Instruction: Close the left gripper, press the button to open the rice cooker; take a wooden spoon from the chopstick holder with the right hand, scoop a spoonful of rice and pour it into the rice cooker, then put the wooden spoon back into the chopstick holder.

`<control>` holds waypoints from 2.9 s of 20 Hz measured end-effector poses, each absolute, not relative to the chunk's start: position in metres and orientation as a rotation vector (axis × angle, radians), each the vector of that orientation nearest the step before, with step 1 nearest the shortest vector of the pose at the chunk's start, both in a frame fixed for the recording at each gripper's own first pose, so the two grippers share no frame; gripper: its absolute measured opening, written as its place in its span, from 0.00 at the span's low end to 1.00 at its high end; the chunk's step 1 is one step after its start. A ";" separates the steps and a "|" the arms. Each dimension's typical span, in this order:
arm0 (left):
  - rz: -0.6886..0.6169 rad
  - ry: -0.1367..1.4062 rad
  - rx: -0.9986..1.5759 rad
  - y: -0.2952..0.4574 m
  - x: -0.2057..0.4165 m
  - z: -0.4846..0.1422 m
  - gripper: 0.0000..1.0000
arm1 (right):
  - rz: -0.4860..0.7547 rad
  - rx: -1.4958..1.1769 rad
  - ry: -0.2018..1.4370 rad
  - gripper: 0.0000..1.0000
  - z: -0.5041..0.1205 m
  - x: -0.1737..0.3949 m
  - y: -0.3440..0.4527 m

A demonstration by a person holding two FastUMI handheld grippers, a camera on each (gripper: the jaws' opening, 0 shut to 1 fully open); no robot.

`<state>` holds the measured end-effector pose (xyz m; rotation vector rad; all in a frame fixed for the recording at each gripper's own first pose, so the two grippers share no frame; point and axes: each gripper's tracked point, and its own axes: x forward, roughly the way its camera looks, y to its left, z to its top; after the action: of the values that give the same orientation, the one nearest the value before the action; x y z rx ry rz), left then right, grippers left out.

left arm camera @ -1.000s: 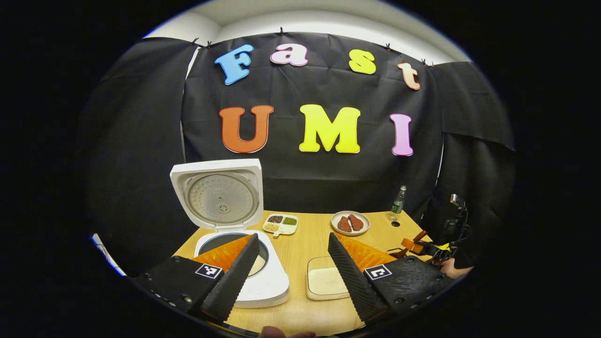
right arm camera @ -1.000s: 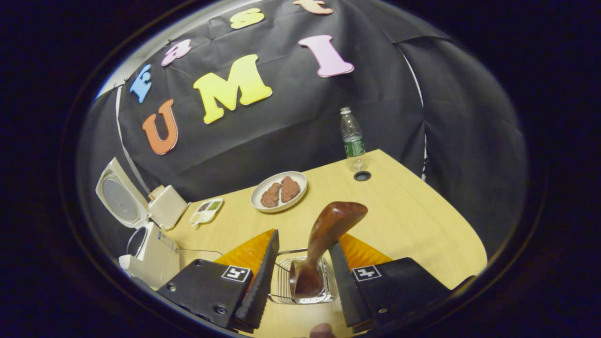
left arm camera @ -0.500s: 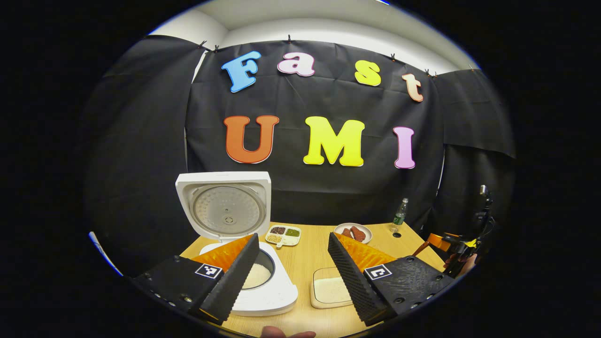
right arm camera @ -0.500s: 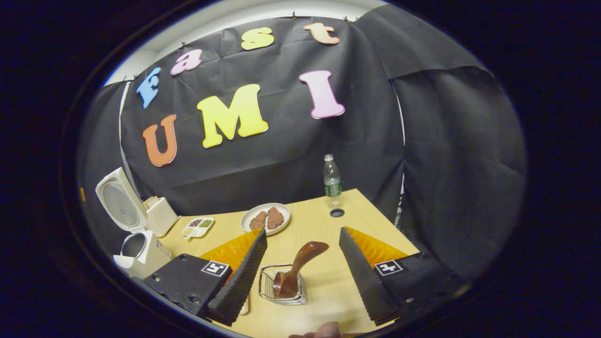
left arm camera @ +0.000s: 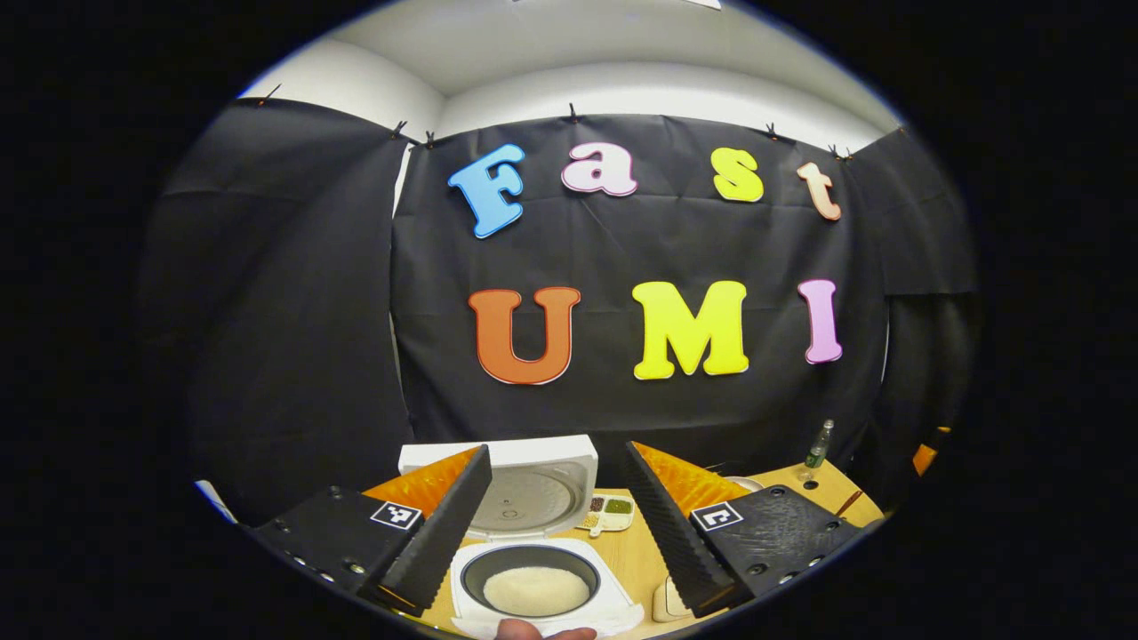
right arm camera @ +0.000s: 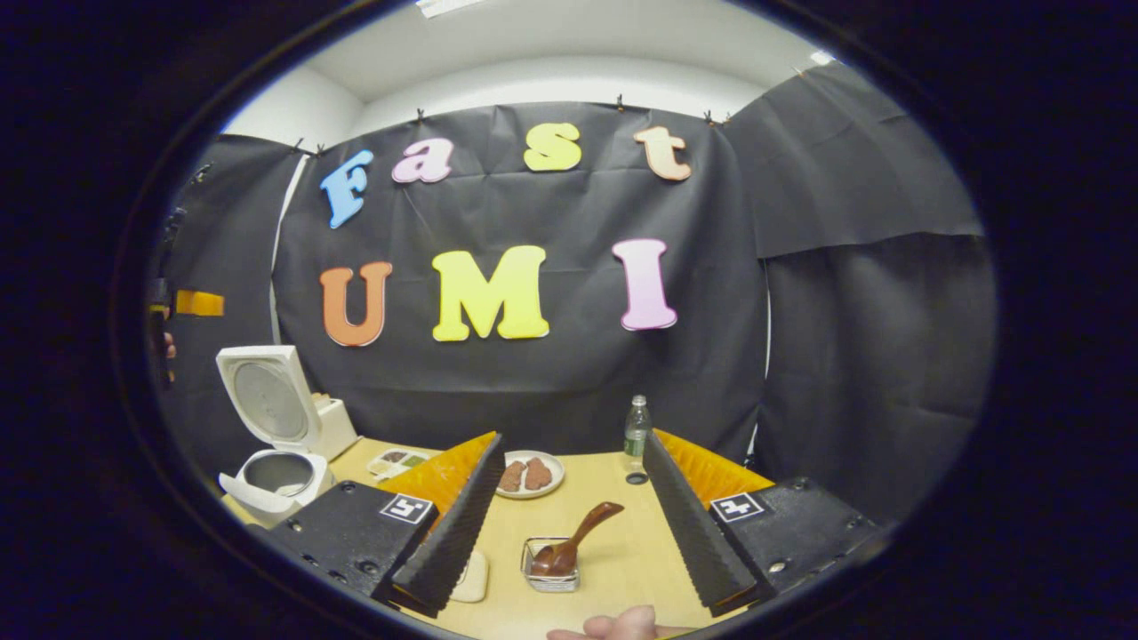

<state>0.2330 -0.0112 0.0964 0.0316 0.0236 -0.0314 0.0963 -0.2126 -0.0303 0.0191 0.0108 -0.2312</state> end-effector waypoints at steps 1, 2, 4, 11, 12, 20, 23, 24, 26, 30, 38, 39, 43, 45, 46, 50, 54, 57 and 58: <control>-0.020 0.041 0.022 -0.007 0.247 0.098 0.94 | -0.228 0.019 0.005 0.99 -0.028 0.094 -0.211; -0.010 0.067 0.009 -0.003 0.260 0.095 0.94 | -0.221 0.024 0.006 0.98 -0.028 0.093 -0.208; 0.015 0.115 -0.006 0.007 0.286 0.088 0.94 | -0.222 0.028 0.023 0.96 -0.035 0.091 -0.210; 0.104 0.202 -0.052 0.055 0.364 0.057 0.94 | -0.220 0.058 0.086 0.98 -0.057 0.094 -0.208; 0.103 0.229 -0.061 0.058 0.373 0.049 0.94 | -0.221 0.074 0.094 0.99 -0.060 0.096 -0.207; 0.120 0.382 -0.081 0.065 0.387 0.011 0.97 | -0.188 0.093 0.129 0.98 -0.065 0.117 -0.187; 0.105 0.424 -0.053 0.055 0.361 0.004 0.97 | -0.144 0.094 0.136 0.98 -0.067 0.124 -0.170; 0.095 0.428 -0.052 0.050 0.352 0.004 0.97 | -0.129 0.089 0.138 0.99 -0.067 0.125 -0.163; 0.077 0.430 -0.060 0.040 0.330 -0.001 0.97 | -0.111 0.065 0.145 0.98 -0.070 0.124 -0.155; 0.053 0.483 -0.132 0.015 0.272 -0.028 0.96 | -0.071 0.066 0.159 0.99 -0.078 0.114 -0.136; 0.034 0.657 -0.156 -0.011 0.202 -0.111 0.96 | -0.027 0.069 0.218 0.98 -0.103 0.090 -0.113; 0.035 0.678 -0.157 -0.011 0.197 -0.121 0.97 | -0.027 0.071 0.218 0.98 -0.103 0.089 -0.112; 0.046 0.759 -0.153 -0.012 0.186 -0.154 0.96 | -0.039 0.069 0.222 0.98 -0.103 0.087 -0.122; 0.061 0.793 -0.170 -0.011 0.182 -0.165 0.97 | -0.048 0.077 0.225 0.98 -0.105 0.088 -0.127; 0.070 0.808 -0.180 -0.011 0.181 -0.170 0.97 | -0.052 0.080 0.230 0.98 -0.106 0.088 -0.130; 0.100 0.864 -0.208 -0.011 0.177 -0.190 0.96 | -0.057 0.088 0.245 0.99 -0.112 0.089 -0.137; 0.116 0.873 -0.228 -0.013 0.179 -0.195 0.95 | -0.062 0.115 0.250 0.99 -0.113 0.094 -0.143; 0.141 0.878 -0.231 -0.011 0.177 -0.198 0.97 | -0.055 0.131 0.258 0.98 -0.118 0.099 -0.141; 0.139 0.874 -0.194 -0.011 0.175 -0.201 0.97 | -0.051 0.138 0.262 0.99 -0.119 0.100 -0.139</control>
<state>0.1754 -0.0106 -0.2009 -0.1942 0.8742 0.1392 0.1005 -0.1395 -0.1195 0.1379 0.2622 -0.0507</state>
